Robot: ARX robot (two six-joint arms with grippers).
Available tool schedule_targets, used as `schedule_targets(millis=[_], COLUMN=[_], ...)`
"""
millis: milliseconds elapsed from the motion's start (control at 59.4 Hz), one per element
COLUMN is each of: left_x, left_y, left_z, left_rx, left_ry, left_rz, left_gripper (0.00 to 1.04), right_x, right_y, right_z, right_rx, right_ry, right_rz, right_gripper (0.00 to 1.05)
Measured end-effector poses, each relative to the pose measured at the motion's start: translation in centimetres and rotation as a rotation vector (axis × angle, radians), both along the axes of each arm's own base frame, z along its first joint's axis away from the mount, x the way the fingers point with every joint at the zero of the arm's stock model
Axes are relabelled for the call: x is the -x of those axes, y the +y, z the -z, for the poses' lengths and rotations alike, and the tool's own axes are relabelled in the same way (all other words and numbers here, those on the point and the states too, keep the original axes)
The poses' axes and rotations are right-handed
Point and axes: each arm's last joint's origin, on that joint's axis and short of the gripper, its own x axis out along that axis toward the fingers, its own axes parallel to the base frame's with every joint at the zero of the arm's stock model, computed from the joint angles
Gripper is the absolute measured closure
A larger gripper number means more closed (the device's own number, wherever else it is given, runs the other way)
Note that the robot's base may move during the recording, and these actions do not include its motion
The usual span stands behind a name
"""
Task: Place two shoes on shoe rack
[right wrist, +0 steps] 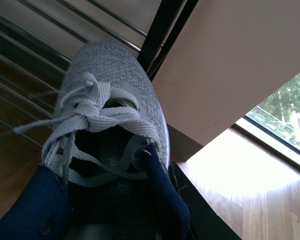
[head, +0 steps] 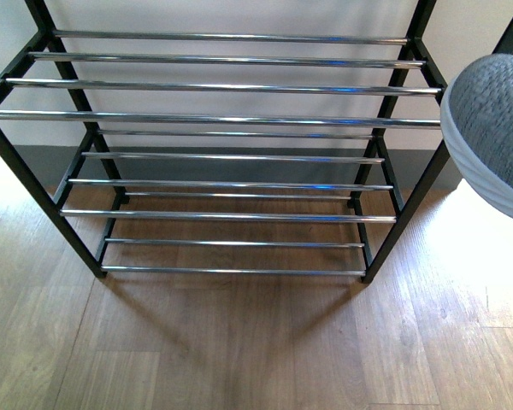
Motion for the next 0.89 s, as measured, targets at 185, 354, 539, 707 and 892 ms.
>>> schedule_targets(millis=[185, 354, 539, 707, 892], left_x=[0.01, 0.02, 0.02, 0.03, 0.02], left_y=[-0.1, -0.15, -0.05, -0.14, -0.11], left_z=[0.02, 0.03, 0.0, 0.01, 0.02], left_rx=[0.011, 0.013, 0.004, 0.014, 0.01], left_ry=[0.007, 0.008, 0.001, 0.007, 0.006], left_rz=[0.025, 0.031, 0.009, 0.032, 0.023], left_gripper=[1.04, 1.04, 1.04, 1.04, 1.04], right_x=[0.0, -0.01, 0.0, 0.0, -0.01], right_y=[-0.08, -0.13, -0.08, -0.06, -0.11], right_z=[0.01, 0.01, 0.01, 0.0, 0.01], right_rx=[0.001, 0.005, 0.0, -0.003, 0.002], right_ry=[0.002, 0.003, 0.002, 0.001, 0.003], right_rz=[0.019, 0.033, 0.018, 0.013, 0.03], right_gripper=[1.04, 1.04, 1.04, 1.04, 1.04])
